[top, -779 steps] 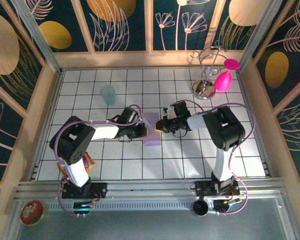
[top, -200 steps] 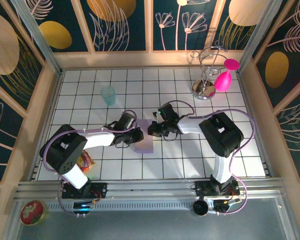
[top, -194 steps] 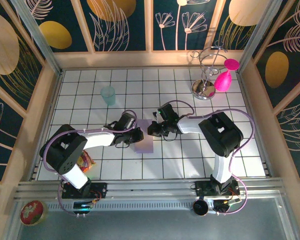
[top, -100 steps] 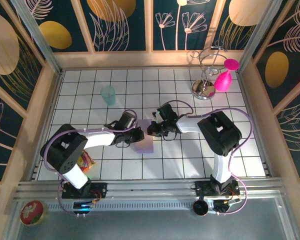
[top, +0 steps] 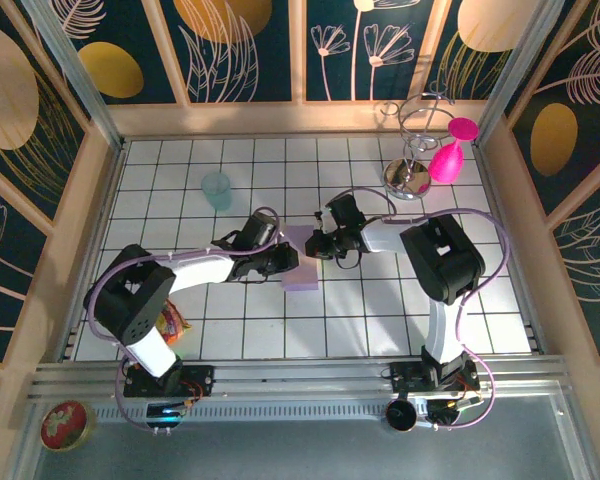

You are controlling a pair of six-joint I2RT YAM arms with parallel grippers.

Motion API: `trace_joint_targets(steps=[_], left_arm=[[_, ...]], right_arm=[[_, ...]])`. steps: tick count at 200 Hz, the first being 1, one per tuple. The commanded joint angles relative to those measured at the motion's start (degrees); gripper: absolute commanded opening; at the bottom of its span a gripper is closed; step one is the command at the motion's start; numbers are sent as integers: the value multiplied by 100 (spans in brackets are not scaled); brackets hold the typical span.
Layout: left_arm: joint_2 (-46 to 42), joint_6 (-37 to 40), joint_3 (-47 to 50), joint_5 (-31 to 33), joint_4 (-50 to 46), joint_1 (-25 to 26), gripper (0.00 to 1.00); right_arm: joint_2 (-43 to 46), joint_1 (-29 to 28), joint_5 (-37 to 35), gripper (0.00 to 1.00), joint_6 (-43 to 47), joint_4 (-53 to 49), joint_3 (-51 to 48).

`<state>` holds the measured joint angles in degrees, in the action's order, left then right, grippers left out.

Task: Fold a paper plane with a square sheet of paper (pick it up from the middle)
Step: Move the square sheet of paper to the center of the table, then first fold the square sheet of paper in half at the center of the table.

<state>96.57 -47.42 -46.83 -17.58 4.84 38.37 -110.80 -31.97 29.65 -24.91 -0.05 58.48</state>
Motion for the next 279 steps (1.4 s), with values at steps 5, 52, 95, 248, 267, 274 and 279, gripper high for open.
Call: trace_joint_targets(steps=[5, 52, 95, 248, 267, 274, 279], left_arm=[[285, 101, -98, -71, -67, -36, 13], [415, 7, 119, -187, 103, -38, 11], [380, 159, 607, -381, 58, -29, 9], [-833, 234, 327, 131, -109, -24, 9], [-416, 154, 140, -111, 53, -13, 9], [-263, 130, 101, -192, 93, 11, 9], [-175, 111, 87, -222, 110, 29, 9]], right_arm=[[-494, 32, -643, 4, 154, -585, -192], [-574, 27, -766, 3, 71, -587, -242], [-789, 27, -990, 1, -97, -688, -274], [-875, 300, -1238, 0, -282, -669, -511], [-876, 305, -1233, 0, -295, -671, -500], [-876, 301, -1233, 0, -296, -669, -495], [-882, 304, -1233, 0, -305, -668, -500]])
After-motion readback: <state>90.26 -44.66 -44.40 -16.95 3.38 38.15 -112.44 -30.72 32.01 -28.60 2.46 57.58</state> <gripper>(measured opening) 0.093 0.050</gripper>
